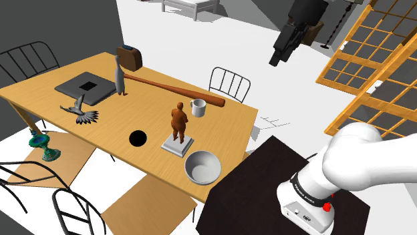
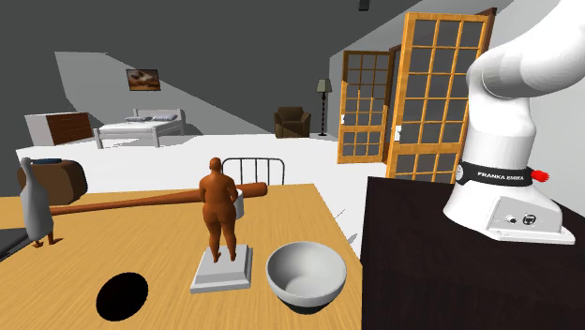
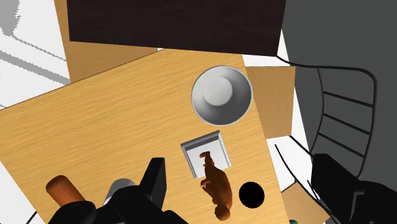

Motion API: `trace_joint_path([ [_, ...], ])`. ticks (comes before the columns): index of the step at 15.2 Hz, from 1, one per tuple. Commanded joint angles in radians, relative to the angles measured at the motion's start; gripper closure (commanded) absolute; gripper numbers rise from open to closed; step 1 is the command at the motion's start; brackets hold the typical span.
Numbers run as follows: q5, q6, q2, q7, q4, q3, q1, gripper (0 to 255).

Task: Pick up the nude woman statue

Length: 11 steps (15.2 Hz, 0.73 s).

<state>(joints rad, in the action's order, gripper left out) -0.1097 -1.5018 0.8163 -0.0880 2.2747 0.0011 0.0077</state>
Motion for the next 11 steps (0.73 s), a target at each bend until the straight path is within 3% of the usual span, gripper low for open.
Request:
trace_joint_path([
  [1,0.000,0.000,0.000,0.000,0.000,0.000,0.000,0],
  [11,-0.038,-0.316,-0.260,-0.067,0.068,0.000,0.027,0],
])
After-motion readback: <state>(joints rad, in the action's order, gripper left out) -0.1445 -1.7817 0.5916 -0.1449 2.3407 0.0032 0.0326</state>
